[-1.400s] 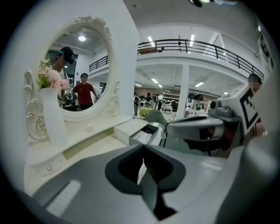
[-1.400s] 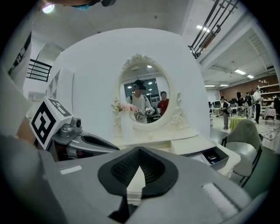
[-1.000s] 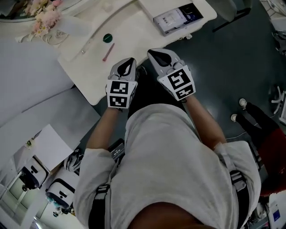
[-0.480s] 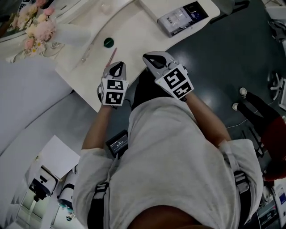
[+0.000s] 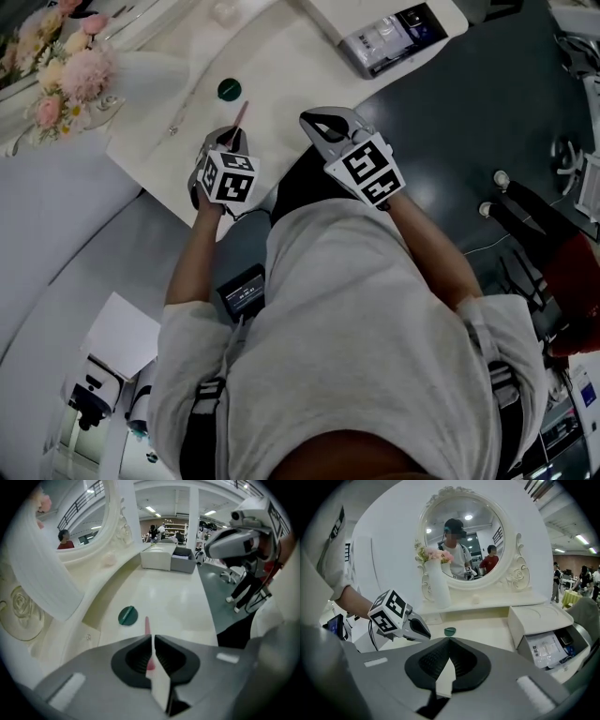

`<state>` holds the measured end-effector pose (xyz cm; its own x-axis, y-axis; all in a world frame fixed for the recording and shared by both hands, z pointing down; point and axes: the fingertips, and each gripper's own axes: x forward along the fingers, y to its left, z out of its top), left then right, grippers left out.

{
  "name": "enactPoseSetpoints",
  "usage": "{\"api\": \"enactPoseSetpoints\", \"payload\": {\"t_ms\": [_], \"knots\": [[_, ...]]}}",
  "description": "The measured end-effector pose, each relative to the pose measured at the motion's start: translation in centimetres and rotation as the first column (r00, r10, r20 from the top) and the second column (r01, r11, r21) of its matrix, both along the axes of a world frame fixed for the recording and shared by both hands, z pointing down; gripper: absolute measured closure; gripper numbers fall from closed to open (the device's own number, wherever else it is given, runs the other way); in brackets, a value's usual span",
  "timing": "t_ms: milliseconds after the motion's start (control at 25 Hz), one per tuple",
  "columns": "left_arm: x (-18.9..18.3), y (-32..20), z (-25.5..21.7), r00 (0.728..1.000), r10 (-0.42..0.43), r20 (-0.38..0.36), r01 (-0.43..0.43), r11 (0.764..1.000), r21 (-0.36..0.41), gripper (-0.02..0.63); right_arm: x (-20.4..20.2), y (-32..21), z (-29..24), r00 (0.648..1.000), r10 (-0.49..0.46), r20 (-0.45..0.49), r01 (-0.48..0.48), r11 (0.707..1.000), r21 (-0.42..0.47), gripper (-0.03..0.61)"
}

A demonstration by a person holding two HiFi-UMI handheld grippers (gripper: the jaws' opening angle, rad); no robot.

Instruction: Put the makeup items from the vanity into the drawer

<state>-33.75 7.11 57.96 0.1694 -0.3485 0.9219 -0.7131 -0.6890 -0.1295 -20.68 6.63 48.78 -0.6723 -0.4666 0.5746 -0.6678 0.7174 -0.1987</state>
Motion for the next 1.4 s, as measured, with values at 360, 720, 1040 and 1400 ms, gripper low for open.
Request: {"api": "enactPoseSetpoints", "payload": {"t_ms": [360,720,1040,1400], "knots": [[-1.1,-0.1,3.7,0.994,0.096,0.058,-0.088,0.987,-0.135,0.521,0.4,-0.4,1.2,0.998,0.062,-0.028,-0.063,0.998,-0.031,0.578],[-1.5,-0.4,4.8,0.988,0.147,0.047,-0.134,0.966,-0.220,0.517,0.6,-0.4,1.8,0.992,0.120,-0.047,-0.122,0.992,-0.043,0.578],[-1.0,0.0,4.8,0.982,0.183,0.051,-0.163,0.949,-0.271,0.568,1.5,-0.8,1.8,0.986,0.165,-0.027,-0.166,0.985,-0.037,0.578],[0.9,-1.2,3.3,0.982,0.161,0.103,-0.138,0.970,-0.199,0.568,3.6,-1.9,1.4,0.998,0.054,-0.012,-0.054,0.998,-0.009,0.579]]}}
